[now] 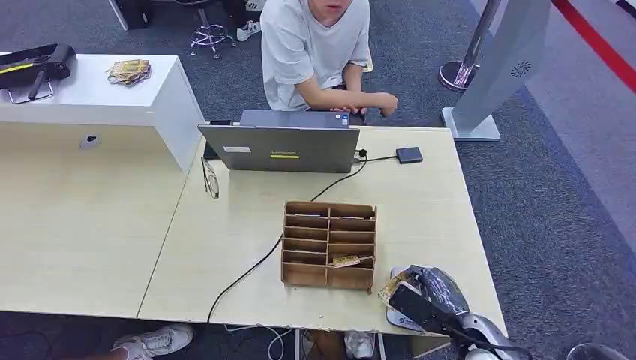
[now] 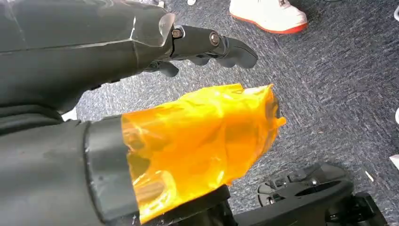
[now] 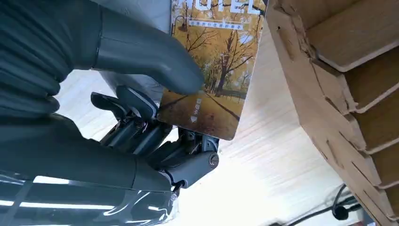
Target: Pass the card to the sensor for recognition and then transmit it.
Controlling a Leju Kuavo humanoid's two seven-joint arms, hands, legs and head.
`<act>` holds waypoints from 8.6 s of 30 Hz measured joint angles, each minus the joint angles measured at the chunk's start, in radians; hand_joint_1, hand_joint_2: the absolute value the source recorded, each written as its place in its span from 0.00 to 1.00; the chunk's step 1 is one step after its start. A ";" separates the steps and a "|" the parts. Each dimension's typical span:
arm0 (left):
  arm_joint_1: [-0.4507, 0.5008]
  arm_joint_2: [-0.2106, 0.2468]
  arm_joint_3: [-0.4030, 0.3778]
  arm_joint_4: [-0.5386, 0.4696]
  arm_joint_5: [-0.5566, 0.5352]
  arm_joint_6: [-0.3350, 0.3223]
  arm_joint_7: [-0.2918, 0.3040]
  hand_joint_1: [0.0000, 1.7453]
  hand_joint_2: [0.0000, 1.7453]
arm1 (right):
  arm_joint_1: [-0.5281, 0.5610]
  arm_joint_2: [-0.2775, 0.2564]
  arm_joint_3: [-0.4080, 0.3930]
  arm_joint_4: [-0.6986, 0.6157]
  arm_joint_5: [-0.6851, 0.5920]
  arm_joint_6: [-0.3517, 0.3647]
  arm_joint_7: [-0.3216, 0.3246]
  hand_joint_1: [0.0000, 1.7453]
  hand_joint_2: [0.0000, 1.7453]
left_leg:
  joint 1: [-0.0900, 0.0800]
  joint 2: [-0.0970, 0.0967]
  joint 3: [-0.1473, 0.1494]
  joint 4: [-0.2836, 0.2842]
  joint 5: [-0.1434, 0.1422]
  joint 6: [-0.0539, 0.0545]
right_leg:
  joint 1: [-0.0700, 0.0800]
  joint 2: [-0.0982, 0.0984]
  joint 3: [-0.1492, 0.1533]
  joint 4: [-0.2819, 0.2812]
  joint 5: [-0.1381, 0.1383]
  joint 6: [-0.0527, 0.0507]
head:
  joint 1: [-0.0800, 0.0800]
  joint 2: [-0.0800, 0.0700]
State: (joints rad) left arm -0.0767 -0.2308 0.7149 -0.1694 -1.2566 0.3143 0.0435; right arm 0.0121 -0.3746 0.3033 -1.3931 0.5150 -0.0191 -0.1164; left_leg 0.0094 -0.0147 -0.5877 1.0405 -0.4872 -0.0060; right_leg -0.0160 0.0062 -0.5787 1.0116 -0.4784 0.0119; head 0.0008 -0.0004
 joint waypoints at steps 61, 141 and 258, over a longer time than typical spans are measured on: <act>-0.007 -0.003 -0.002 0.000 -0.037 -0.033 0.016 0.00 0.00 | -0.108 0.230 -0.076 -0.095 0.337 -0.258 -0.029 1.00 1.00 | 0.000 0.000 0.000 0.000 0.000 0.000 | 0.000 0.000 0.000 0.000 0.000 0.000 | 0.000 0.000; -0.013 -0.002 -0.050 -0.004 -0.071 -0.066 0.088 0.00 0.00 | -0.442 0.362 0.128 -0.029 0.394 -0.224 0.030 0.00 1.00 | 0.000 0.000 -0.001 0.000 0.001 -0.001 | 0.000 0.000 -0.001 0.001 0.000 0.000 | 0.000 0.000; -0.012 -0.001 -0.027 -0.005 -0.089 -0.072 0.074 0.00 0.00 | -0.274 0.289 0.130 0.146 0.623 -0.306 0.060 0.48 1.00 | 0.000 0.000 -0.001 0.000 0.000 -0.001 | 0.000 0.000 -0.001 0.001 0.000 0.000 | 0.000 0.000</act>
State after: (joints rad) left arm -0.0892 -0.2319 0.6882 -0.1747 -1.3458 0.2422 0.1179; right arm -0.2618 -0.0858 0.4330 -1.2470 1.1376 -0.3250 -0.0561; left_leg 0.0095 -0.0146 -0.5884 1.0404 -0.4867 -0.0065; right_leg -0.0159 0.0062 -0.5795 1.0121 -0.4781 0.0116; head 0.0008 -0.0004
